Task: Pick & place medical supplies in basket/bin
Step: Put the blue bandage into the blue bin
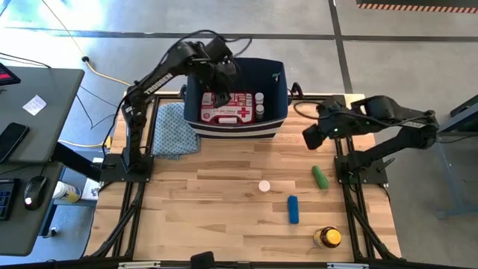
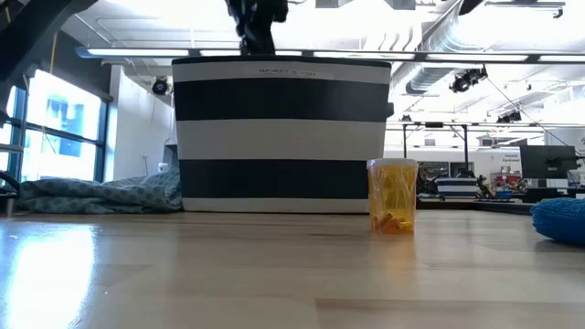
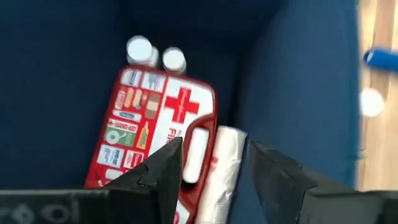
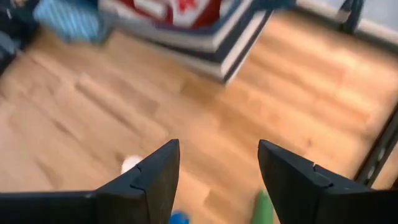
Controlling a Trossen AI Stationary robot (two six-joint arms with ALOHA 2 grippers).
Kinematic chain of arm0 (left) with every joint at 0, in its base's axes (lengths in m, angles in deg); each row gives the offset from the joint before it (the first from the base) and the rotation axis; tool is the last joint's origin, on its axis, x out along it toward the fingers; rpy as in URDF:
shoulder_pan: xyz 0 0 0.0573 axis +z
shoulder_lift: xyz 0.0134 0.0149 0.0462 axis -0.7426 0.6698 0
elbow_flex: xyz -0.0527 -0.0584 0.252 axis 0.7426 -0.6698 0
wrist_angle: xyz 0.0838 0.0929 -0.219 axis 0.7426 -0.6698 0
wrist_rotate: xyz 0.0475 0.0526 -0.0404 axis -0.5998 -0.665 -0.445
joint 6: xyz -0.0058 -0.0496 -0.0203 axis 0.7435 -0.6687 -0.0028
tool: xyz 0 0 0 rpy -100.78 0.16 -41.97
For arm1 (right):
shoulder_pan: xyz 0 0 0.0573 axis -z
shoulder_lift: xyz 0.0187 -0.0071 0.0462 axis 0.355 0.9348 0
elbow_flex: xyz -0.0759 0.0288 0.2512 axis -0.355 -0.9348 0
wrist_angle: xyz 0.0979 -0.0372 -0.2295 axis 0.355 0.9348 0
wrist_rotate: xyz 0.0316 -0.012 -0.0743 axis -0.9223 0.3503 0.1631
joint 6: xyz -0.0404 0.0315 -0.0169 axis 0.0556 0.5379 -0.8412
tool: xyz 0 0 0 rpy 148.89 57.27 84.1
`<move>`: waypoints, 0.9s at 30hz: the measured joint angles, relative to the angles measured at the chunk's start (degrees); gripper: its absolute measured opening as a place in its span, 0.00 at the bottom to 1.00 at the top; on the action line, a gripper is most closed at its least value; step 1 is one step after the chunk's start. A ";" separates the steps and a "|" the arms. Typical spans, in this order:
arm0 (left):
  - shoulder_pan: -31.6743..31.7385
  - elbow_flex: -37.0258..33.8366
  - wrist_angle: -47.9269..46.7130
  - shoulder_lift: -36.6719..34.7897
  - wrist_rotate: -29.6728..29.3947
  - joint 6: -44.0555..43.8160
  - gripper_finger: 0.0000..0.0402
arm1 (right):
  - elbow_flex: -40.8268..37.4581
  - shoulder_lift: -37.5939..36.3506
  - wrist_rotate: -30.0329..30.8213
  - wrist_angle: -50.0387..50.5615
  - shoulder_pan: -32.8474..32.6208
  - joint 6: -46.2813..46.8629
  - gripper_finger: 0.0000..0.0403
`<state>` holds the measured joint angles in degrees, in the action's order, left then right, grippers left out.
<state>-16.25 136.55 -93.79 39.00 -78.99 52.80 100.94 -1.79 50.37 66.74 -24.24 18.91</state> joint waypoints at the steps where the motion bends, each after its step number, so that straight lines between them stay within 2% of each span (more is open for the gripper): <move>1: 0.00 -0.70 1.10 -1.17 0.17 -1.20 0.52 | 0.00 0.55 -1.25 0.15 0.00 0.33 0.52; 12: -2.79 -2.03 1.28 -9.79 1.04 -10.64 0.45 | 0.00 6.55 -3.30 0.29 -5.77 3.34 0.52; 16: -5.25 -2.01 1.32 -13.13 0.51 -12.70 0.43 | 0.00 8.14 -2.20 -0.43 -10.14 6.33 0.52; 23: -11.06 -1.98 1.76 -18.72 -4.24 -18.13 0.38 | 0.00 11.62 0.00 -2.26 -19.48 14.76 0.52; 27: -13.80 -1.98 6.94 -20.73 -4.11 -19.04 0.36 | 0.00 14.00 1.09 -2.32 -24.04 19.56 0.52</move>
<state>-30.05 134.56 -86.85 18.27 -83.09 33.76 100.94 12.21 51.46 64.42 -48.28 38.48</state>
